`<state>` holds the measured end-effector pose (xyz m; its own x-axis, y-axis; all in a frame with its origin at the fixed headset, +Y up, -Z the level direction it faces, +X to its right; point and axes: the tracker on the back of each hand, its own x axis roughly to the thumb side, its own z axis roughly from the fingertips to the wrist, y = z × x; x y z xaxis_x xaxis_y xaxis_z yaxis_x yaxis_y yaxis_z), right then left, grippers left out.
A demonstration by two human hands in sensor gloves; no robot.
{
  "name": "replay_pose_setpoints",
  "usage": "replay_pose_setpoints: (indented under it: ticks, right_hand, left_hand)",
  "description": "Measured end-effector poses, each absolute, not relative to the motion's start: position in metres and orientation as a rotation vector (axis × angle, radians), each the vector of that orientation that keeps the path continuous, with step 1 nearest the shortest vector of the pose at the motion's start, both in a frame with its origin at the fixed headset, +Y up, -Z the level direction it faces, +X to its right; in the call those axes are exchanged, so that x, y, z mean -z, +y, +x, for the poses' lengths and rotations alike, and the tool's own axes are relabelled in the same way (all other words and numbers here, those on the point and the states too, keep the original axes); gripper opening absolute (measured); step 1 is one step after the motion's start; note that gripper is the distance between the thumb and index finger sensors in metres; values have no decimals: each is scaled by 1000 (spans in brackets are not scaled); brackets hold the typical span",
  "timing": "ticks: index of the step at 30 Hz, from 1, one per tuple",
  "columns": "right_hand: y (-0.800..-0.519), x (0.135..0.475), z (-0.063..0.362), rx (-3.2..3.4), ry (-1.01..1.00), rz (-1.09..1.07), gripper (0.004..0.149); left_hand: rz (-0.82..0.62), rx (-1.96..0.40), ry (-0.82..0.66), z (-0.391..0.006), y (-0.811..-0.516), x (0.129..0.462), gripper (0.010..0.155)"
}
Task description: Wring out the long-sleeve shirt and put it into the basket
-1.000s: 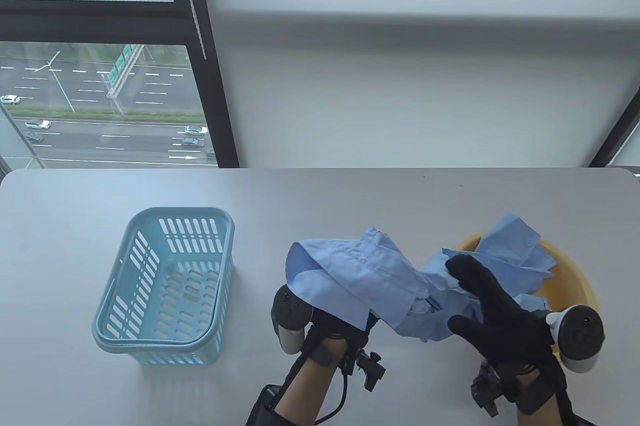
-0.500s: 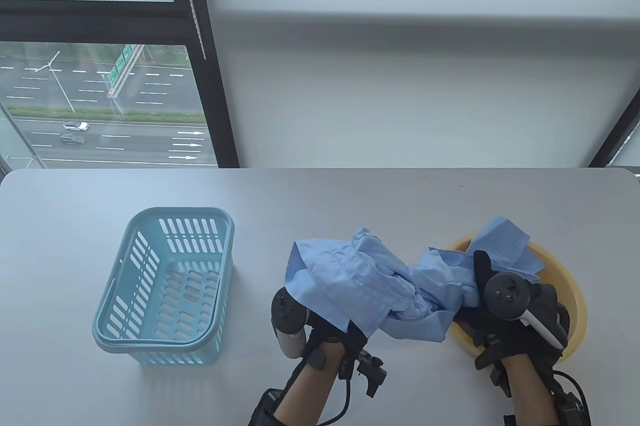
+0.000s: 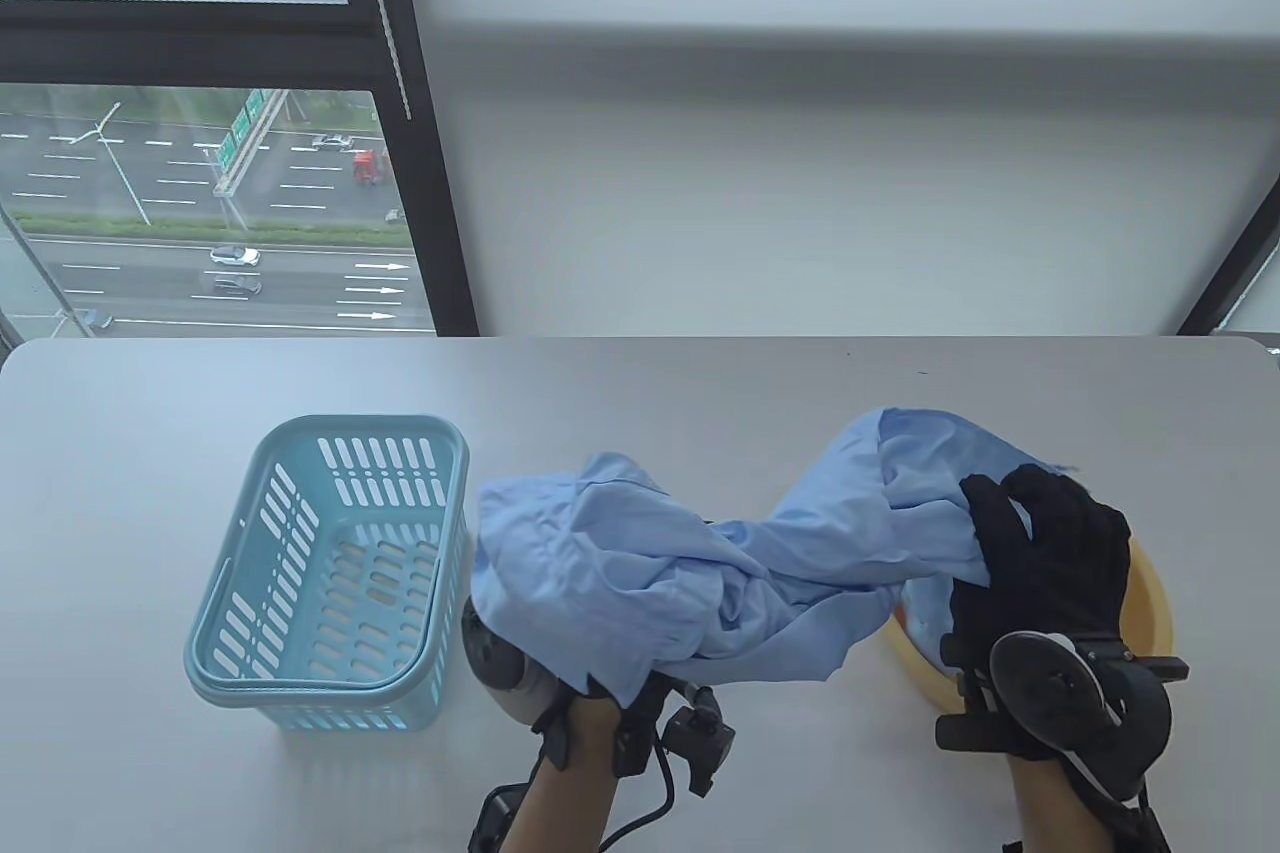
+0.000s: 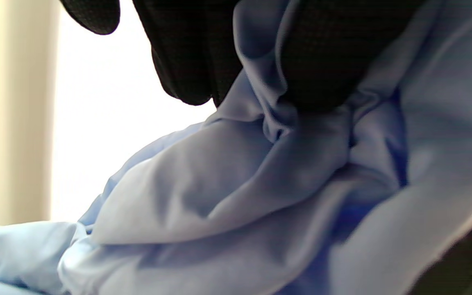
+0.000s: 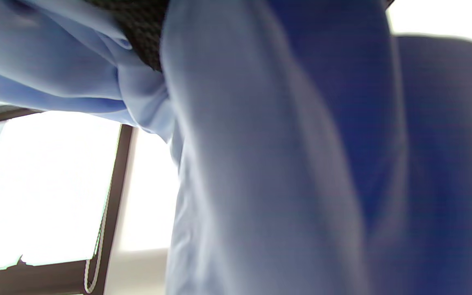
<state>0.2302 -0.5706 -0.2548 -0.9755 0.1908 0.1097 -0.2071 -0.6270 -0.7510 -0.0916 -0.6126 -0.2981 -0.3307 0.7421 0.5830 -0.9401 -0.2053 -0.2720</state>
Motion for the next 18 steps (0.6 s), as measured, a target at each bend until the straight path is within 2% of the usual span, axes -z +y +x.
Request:
replay_pose_setpoints:
  ticks: [2,5,9,13,18]
  right_hand:
    - [-557,246,218,-2585,-1268,124,46]
    - [-546,240,206,-2463,-1184,233,48]
    - [-544,253,202,-2214,-901,317,49]
    - [-565,277,205,-2153,-742,291,55]
    - [-596,301,226,-1968,-622,189,52]
  left_hand:
    - [450,-1810,-732,-106,-600,289,46]
    - [512,-1825,-746,-124,-589,282,46]
    - [546,-1803,-718,-139,-589,280,44]
    - [481,-1794,-640,-143,-613,290,44]
    - [339,-1717,-507,-148,-658,314,50]
